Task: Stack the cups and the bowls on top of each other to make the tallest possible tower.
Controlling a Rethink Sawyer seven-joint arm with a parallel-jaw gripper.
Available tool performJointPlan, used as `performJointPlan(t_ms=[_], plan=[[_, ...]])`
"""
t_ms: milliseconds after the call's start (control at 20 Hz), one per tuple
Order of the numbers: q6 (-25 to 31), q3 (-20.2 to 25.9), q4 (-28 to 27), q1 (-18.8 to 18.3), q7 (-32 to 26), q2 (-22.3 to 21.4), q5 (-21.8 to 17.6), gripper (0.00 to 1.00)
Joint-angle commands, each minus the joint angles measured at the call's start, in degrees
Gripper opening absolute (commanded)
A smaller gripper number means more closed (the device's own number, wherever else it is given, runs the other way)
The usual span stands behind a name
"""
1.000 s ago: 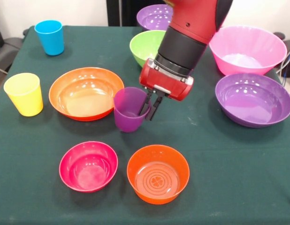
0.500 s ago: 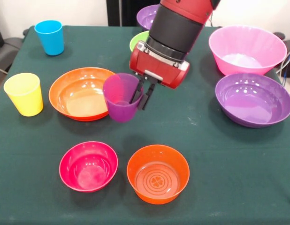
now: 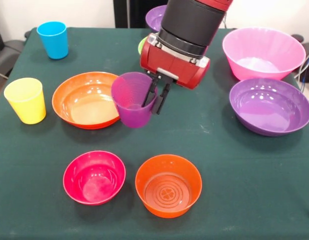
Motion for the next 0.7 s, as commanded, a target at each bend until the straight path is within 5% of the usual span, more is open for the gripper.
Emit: performJointPlan(t_ms=[50, 700], plan=[[4.9, 11.2, -4.2, -3.0, -11.6, 2.2, -4.0, 0.00], [3.4, 20.6, -9.3, -10.6, -18.8, 6.2, -8.5, 0.00]])
